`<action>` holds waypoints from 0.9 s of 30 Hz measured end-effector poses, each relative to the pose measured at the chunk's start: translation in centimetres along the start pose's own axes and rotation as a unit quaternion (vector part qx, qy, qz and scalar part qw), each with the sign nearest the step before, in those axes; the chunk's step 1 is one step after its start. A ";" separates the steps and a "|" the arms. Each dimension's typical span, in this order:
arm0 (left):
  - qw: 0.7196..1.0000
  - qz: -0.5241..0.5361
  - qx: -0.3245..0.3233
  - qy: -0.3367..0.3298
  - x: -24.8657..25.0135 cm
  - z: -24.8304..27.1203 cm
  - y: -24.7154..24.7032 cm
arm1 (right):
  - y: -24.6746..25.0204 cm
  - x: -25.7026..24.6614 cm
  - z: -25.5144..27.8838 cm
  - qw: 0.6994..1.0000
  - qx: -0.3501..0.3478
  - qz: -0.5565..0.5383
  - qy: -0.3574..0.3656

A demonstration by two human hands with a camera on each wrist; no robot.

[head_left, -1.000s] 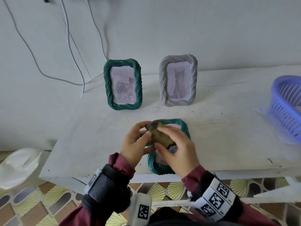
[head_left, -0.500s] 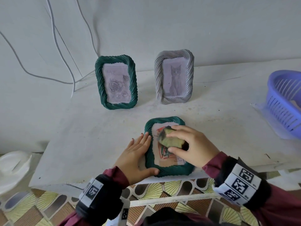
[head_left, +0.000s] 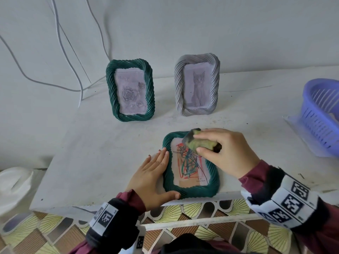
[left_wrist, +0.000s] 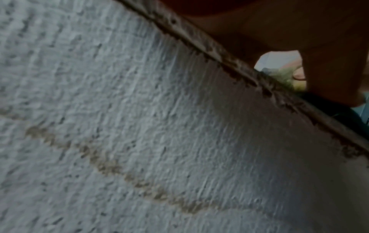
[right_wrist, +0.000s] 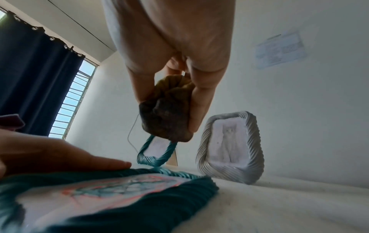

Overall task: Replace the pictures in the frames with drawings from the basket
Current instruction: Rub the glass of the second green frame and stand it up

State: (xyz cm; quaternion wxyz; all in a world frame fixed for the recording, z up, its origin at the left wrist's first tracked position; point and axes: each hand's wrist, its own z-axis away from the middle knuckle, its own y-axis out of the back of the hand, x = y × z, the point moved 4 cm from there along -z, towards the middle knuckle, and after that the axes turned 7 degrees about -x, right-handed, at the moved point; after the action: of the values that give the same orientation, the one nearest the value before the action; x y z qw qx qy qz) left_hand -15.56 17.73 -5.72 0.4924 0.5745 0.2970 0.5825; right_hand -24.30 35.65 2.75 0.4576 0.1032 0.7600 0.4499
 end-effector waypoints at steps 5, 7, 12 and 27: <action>1.000 0.005 -0.005 0.000 0.1 0.0 0.1 | -1.0 0.5 -2.0 0.996 -0.088 0.026 -0.005; 1.000 -0.012 -0.009 0.000 0.1 0.0 0.1 | -1.7 0.9 -2.8 0.990 -0.128 0.049 -0.018; 1.000 -0.014 -0.019 0.002 0.1 0.1 0.1 | -3.3 0.9 -3.3 0.975 -0.182 0.119 -0.053; 1.000 -0.009 -0.024 0.000 0.1 -0.1 0.2 | -4.1 -1.2 2.6 0.942 -0.306 0.135 0.003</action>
State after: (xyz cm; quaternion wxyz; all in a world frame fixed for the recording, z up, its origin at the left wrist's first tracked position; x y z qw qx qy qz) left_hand -15.69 17.80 -5.51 0.5115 0.5598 0.2878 0.5849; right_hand -20.57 34.13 -0.11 0.3993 0.0583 0.5661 0.7188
